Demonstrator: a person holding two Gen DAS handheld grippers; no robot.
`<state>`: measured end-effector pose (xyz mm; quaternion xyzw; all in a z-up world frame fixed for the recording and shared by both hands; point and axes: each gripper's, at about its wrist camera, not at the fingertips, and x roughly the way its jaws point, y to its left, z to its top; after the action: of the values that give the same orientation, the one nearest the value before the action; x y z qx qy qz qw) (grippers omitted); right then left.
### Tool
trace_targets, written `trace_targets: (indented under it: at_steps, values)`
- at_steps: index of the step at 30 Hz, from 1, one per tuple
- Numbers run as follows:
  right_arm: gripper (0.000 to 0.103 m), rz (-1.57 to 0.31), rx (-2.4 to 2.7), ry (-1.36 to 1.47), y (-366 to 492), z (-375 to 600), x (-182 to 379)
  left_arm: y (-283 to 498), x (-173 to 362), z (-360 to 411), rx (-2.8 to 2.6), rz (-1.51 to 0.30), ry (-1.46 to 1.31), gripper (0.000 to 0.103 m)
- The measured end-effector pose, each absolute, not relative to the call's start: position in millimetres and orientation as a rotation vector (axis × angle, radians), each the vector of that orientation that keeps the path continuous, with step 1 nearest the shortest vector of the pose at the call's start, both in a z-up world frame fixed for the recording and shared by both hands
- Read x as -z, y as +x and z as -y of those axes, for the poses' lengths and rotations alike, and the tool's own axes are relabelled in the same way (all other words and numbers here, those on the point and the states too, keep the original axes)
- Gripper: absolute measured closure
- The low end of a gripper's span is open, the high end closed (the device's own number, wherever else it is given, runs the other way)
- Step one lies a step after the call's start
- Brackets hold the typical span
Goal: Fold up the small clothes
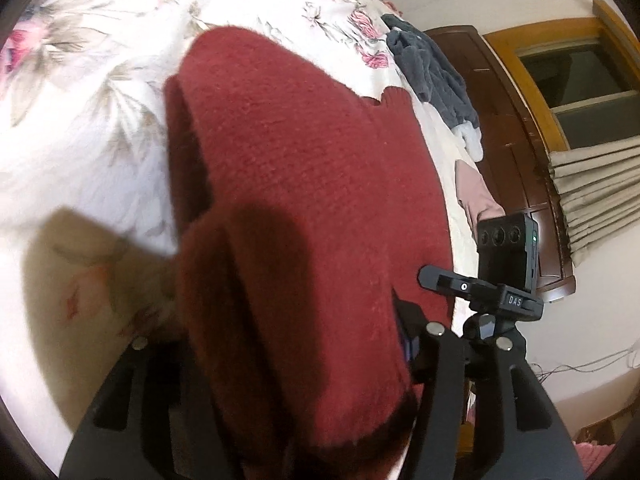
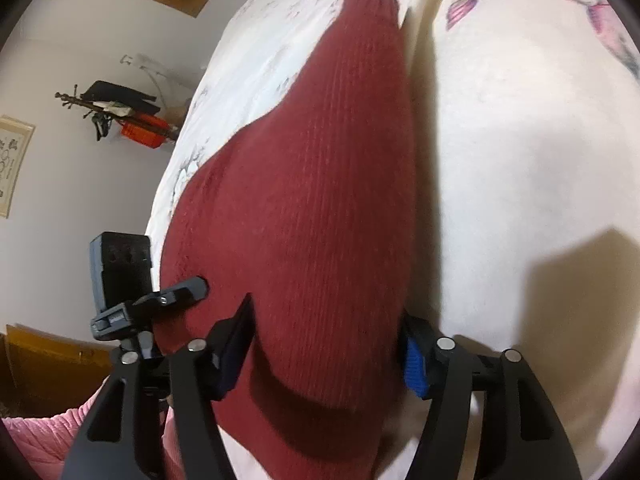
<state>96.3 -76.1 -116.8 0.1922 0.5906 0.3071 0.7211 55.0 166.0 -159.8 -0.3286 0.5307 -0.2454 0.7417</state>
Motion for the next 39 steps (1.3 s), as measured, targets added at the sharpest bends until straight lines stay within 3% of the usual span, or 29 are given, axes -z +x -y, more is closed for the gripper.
trace_targets:
  at_steps: [7, 14, 19, 20, 21, 28, 39]
  values:
    - [0.035, -1.296, -0.671, 0.44, 52.8, 91.0, 111.0, 4.4, 102.7, -172.0, 0.427, -1.03, -0.478, 0.048]
    - [0.037, -1.336, -0.654, 0.486, 17.7, 88.0, 132.7, -23.6, 96.7, -166.9, 0.355, -0.992, -0.413, 0.046]
    - [0.06, -1.323, -0.66, 0.576, 17.3, 74.6, 139.0, -31.6, 109.7, -167.4, 0.298, -1.022, -0.381, 0.045]
    - [0.074, -1.326, -0.676, 0.599, 17.7, 73.7, 138.1, -32.4, 110.6, -167.8, 0.293, -1.028, -0.382, 0.045]
    - [0.077, -1.325, -0.691, 0.618, 17.7, 73.2, 134.6, -33.0, 109.9, -167.9, 0.291, -1.029, -0.384, 0.046]
    - [0.08, -1.323, -0.632, 0.505, 16.5, 62.6, 110.9, -37.6, 104.2, -164.5, 0.257, -1.032, -0.338, 0.046]
    - [0.075, -1.355, -0.545, 0.523, 1.9, 61.3, 143.8, -43.5, 140.0, -167.2, 0.226, -1.1, -0.329, 0.039]
